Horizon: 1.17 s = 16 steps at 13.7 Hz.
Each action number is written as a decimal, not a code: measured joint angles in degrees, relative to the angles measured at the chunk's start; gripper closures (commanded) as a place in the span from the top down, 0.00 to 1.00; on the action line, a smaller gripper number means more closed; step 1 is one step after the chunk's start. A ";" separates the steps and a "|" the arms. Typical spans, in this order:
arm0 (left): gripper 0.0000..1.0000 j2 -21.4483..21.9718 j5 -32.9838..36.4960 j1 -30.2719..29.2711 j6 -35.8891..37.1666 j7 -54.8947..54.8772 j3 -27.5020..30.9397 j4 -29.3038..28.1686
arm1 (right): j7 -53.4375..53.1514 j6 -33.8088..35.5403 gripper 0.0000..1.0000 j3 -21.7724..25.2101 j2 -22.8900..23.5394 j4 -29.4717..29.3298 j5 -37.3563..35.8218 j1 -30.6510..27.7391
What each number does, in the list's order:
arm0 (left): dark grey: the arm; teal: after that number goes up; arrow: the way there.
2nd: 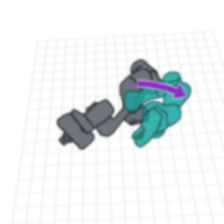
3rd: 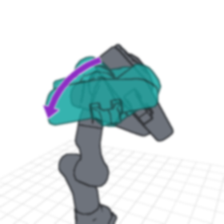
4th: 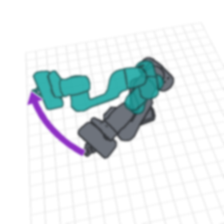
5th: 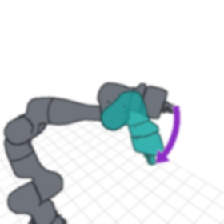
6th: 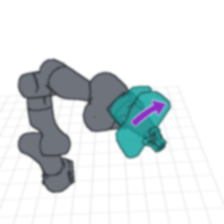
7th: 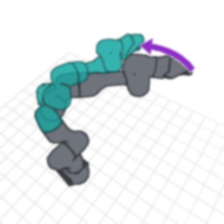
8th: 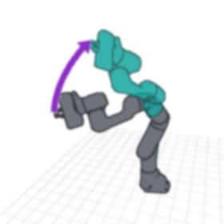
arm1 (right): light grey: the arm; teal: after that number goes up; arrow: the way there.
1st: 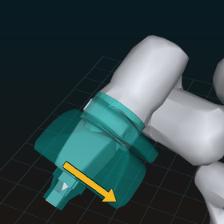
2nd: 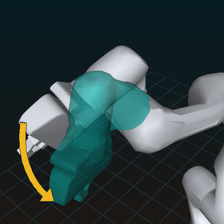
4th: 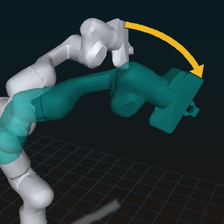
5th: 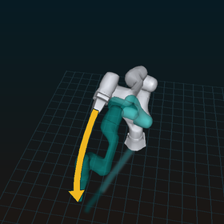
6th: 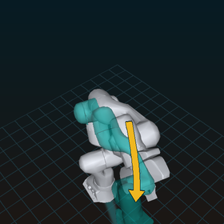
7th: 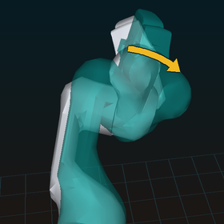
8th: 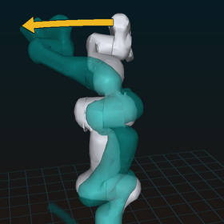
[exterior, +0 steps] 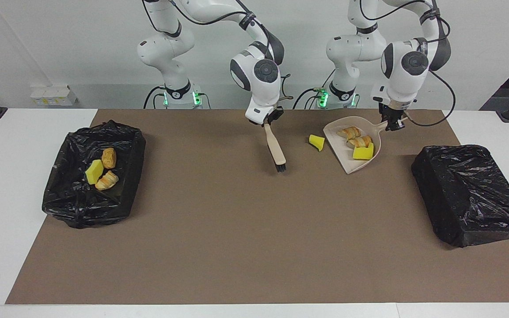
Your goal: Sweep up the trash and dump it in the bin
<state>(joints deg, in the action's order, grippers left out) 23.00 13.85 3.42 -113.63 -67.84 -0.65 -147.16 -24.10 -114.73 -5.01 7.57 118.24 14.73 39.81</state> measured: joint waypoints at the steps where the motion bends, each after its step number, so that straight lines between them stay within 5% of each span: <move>1: 0.00 -0.13 0.09 2.15 -0.12 2.53 -0.01 -0.29 | 0.00 0.00 0.00 0.01 0.00 0.07 0.00 -0.31; 8: 0.00 -8.14 -0.65 19.36 -4.01 21.68 -0.37 0.88 | 0.29 -3.30 0.00 -0.28 0.11 2.64 0.00 -0.58; 12: 0.00 -9.11 0.22 21.53 -3.97 22.03 -0.55 2.06 | 1.12 -3.51 0.00 -0.52 0.14 4.17 4.93 2.58; 16: 0.00 -9.09 3.14 21.80 -3.90 23.35 -2.04 2.05 | 4.46 -5.05 0.00 -0.51 -0.48 4.14 17.69 3.36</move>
<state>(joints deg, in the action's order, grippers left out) 13.91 16.99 25.22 -117.53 -44.49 -2.69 -145.11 -19.64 -119.78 -5.52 7.09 122.38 32.41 43.17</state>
